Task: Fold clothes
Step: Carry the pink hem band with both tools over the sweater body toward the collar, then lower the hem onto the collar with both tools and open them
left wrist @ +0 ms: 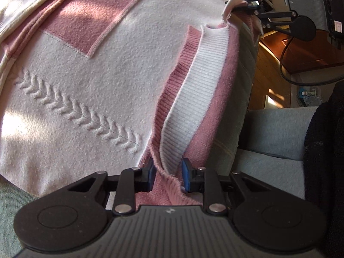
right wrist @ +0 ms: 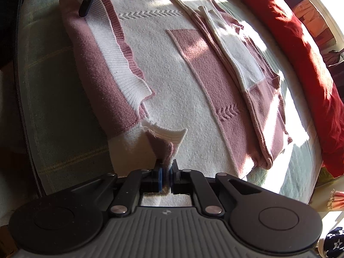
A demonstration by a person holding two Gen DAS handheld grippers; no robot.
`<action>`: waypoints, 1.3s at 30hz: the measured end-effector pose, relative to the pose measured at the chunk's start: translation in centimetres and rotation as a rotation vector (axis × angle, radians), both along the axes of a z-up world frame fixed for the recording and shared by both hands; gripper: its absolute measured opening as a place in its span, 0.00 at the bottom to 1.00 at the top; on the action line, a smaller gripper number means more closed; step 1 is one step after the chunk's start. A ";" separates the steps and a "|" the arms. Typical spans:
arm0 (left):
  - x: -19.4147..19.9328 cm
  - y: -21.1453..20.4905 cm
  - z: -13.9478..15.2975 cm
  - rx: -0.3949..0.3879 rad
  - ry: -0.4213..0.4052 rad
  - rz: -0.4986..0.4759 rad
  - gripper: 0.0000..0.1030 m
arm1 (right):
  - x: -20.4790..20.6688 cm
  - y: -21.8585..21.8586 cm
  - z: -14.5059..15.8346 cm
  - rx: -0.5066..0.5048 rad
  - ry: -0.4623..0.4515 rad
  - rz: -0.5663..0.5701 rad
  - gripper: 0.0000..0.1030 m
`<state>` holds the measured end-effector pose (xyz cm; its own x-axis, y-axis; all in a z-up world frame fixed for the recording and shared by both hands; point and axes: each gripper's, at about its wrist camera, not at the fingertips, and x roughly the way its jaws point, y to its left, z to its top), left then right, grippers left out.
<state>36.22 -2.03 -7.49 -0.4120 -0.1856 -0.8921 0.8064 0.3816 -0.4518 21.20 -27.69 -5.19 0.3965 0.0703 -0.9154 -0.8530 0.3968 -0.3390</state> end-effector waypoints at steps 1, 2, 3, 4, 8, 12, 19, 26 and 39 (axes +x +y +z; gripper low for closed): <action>-0.1 -0.2 -0.2 0.004 -0.003 -0.004 0.22 | 0.1 0.0 -0.1 0.000 0.000 0.000 0.07; -0.3 -0.3 -0.1 0.002 -0.012 -0.015 0.11 | 0.1 0.0 -0.1 0.000 0.000 0.001 0.07; -0.6 -0.5 0.0 -0.001 -0.024 -0.027 0.05 | 0.2 0.0 -0.1 0.000 0.001 0.000 0.07; -0.8 -0.4 0.4 -0.007 -0.041 -0.031 0.03 | 0.2 0.0 -0.1 0.001 0.001 0.000 0.07; -1.4 0.0 2.3 -0.035 -0.118 -0.024 0.03 | 0.4 -0.2 0.3 0.000 0.003 -0.001 0.07; -1.0 1.3 4.7 -0.065 -0.200 0.033 0.03 | 1.0 -0.1 0.9 -0.006 -0.010 -0.014 0.07; 0.6 3.4 7.4 -0.113 -0.352 0.118 0.03 | 3.7 0.6 2.0 -0.043 -0.092 -0.051 0.06; 4.9 3.5 8.7 -0.130 -0.515 0.144 0.03 | 7.3 1.2 2.6 -0.068 -0.208 -0.051 0.06; 11.8 3.2 8.3 -0.119 -0.700 0.254 0.03 | 16.1 0.8 2.4 -0.076 -0.324 -0.039 0.06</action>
<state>47.99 1.16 0.78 0.3125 -0.3104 -0.8978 0.8138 0.5750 0.0845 37.26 -26.92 -2.82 0.6691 -0.0144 -0.7430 -0.6805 0.3901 -0.6203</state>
